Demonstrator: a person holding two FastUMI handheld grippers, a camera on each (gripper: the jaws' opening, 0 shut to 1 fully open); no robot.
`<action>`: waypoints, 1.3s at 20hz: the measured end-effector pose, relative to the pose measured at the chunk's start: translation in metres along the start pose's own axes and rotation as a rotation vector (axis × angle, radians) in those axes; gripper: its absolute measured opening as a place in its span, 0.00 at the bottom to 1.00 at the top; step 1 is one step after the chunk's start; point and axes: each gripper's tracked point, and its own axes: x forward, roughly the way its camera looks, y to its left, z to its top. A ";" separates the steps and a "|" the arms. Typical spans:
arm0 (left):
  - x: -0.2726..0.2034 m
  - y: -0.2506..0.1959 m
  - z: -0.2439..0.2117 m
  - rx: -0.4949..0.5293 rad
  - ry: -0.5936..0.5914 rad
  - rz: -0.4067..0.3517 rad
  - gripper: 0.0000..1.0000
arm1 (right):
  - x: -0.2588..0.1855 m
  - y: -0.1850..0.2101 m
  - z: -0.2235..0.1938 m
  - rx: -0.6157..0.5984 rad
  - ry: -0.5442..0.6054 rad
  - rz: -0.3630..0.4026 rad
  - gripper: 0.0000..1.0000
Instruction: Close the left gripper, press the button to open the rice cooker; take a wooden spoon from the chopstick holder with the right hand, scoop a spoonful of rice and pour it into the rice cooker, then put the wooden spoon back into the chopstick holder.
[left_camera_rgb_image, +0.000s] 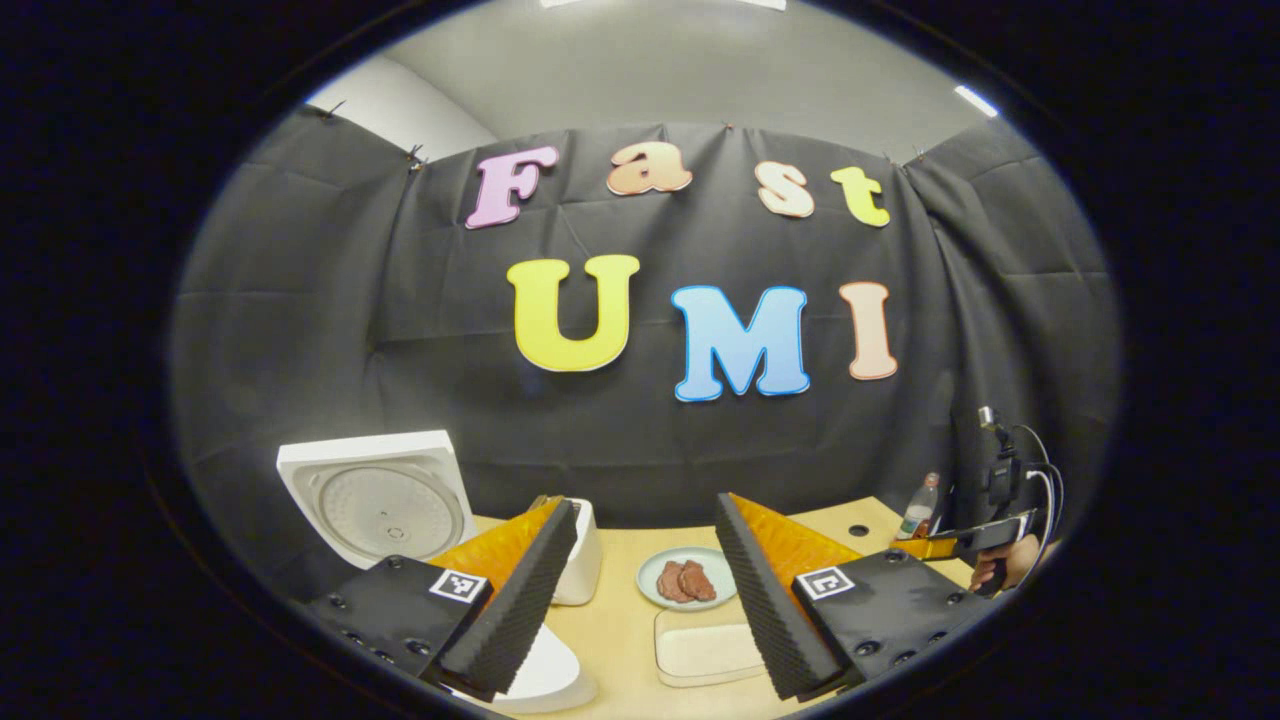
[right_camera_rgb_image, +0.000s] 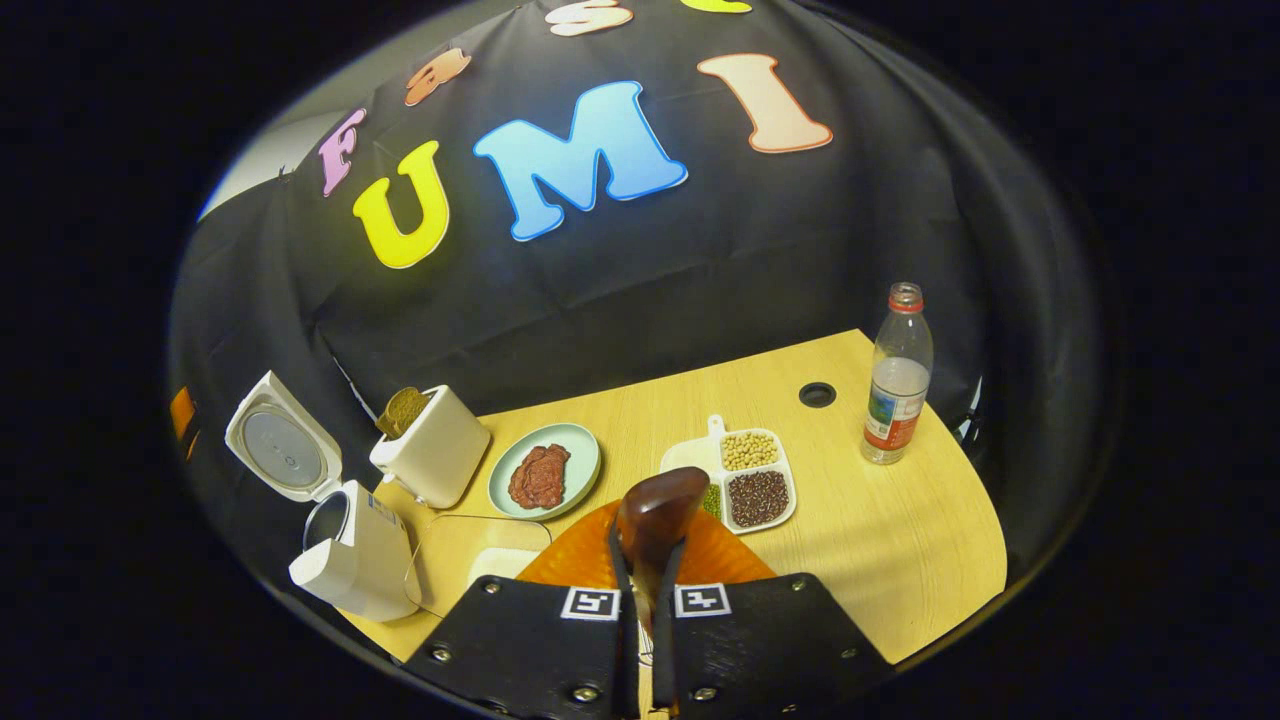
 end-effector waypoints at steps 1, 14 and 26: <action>-0.002 0.000 0.005 0.002 -0.014 -0.005 0.96 | -0.007 0.006 0.003 -0.029 -0.001 0.000 0.06; -0.026 0.031 0.012 0.011 -0.103 -0.043 0.97 | 0.014 0.158 0.023 -0.171 -0.079 0.181 0.06; -0.041 0.090 -0.001 -0.019 -0.096 0.009 0.97 | 0.107 0.173 -0.062 -0.346 0.050 0.044 0.06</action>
